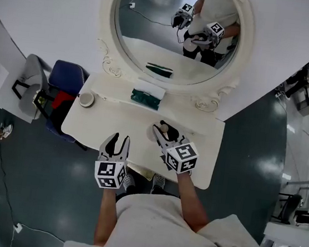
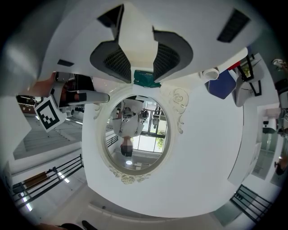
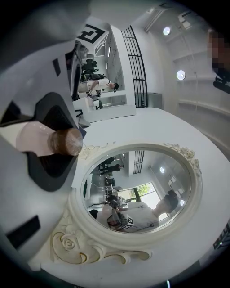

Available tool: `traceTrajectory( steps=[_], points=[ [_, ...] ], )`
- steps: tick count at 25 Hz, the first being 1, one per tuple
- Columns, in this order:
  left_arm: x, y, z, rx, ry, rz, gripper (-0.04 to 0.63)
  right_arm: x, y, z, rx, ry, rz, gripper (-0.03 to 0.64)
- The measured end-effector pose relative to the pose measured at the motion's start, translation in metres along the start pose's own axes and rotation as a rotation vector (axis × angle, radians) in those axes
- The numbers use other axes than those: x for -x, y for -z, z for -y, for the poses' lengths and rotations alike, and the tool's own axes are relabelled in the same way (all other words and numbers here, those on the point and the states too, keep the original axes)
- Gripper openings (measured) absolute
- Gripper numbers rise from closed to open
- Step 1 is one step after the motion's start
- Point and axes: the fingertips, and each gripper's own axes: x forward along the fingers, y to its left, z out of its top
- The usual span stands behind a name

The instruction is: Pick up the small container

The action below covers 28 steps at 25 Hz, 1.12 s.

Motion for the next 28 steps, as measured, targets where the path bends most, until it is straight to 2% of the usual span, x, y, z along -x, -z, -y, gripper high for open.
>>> traceTrajectory(
  steps=[7, 19, 28],
  points=[
    [-0.0018, 0.0011, 0.0055, 0.012, 0.031, 0.004, 0.170, 0.0004, 0.0009, 0.0018, 0.001, 0.018, -0.004, 0.132],
    [-0.0020, 0.0007, 0.0027, 0.051, 0.036, 0.021, 0.144, 0.0010, 0.0015, 0.0020, 0.006, 0.013, -0.009, 0.132],
    [-0.0011, 0.0014, 0.0013, 0.045, 0.028, 0.013, 0.137, -0.0002, 0.0010, 0.0022, 0.010, 0.009, -0.011, 0.132]
  ],
)
